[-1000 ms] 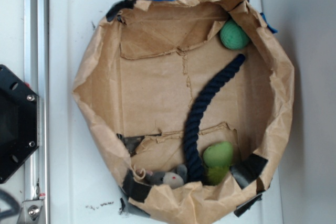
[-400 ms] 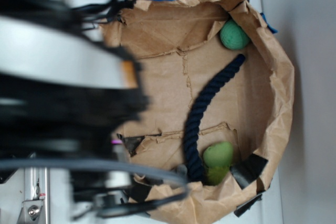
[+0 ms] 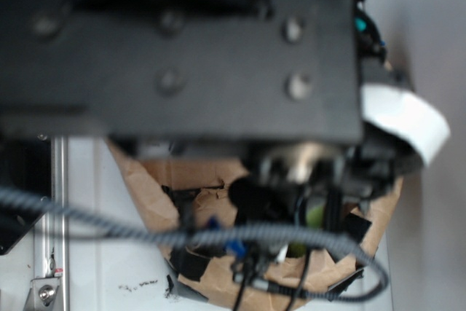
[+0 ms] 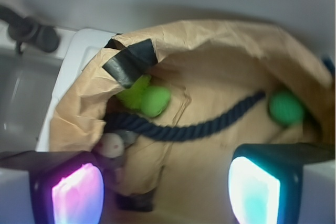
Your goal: Grab the blue rope.
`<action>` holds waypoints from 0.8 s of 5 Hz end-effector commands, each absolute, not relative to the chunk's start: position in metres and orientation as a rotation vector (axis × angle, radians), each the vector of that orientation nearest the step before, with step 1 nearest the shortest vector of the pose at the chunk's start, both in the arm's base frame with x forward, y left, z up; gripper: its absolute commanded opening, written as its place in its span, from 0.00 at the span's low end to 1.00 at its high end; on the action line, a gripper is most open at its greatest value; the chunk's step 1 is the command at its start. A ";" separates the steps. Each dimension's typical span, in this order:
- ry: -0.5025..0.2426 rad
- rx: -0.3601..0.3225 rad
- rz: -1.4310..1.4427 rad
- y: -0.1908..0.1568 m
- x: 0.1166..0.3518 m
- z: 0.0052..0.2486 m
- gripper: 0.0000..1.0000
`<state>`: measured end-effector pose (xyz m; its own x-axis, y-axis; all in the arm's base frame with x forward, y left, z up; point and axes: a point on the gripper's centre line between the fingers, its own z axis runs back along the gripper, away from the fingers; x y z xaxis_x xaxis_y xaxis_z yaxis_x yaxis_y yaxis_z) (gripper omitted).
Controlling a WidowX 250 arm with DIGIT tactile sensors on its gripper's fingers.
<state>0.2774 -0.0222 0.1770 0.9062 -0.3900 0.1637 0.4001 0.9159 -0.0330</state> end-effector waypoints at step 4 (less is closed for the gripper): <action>-0.124 -0.115 -1.081 0.001 0.257 0.095 1.00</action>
<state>0.2603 0.0104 0.0838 0.4863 -0.8622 0.1416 0.8737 0.4819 -0.0664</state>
